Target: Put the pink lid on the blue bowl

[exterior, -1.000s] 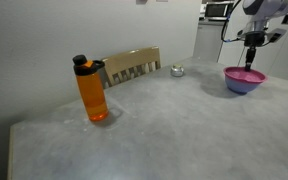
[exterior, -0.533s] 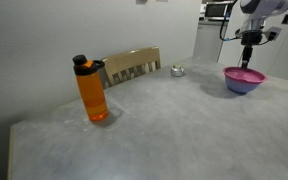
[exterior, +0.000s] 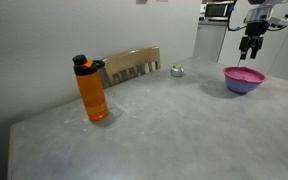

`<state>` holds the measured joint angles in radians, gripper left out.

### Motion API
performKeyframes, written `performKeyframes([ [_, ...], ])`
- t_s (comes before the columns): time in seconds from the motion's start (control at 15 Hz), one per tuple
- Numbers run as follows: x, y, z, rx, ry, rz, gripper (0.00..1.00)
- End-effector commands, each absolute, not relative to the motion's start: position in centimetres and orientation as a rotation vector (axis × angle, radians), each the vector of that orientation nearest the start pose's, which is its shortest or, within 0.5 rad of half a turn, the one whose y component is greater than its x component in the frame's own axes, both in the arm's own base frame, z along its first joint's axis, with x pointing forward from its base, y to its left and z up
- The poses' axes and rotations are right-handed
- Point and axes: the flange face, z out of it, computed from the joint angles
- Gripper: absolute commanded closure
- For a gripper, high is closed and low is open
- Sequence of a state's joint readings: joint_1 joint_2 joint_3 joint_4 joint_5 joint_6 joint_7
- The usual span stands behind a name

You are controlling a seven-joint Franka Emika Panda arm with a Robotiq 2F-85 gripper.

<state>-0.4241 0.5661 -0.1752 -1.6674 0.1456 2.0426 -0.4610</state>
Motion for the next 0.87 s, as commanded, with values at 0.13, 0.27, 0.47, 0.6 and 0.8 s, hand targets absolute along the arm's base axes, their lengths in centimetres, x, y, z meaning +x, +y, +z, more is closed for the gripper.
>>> performKeyframes([
  [0.13, 53.7, -30.6, 28.9, -3.023, 0.715, 0.330, 0.00],
  [0.27, 53.8, -29.0, 29.1, -2.976, 0.817, 0.365, 0.00],
  [0.47, 55.1, -28.5, 28.6, -2.959, 0.808, 0.357, 0.00],
  [0.6, 55.1, -27.6, 28.7, -2.933, 0.821, 0.371, 0.00],
  [0.8, 54.9, -27.5, 28.8, -2.927, 0.827, 0.374, 0.00],
])
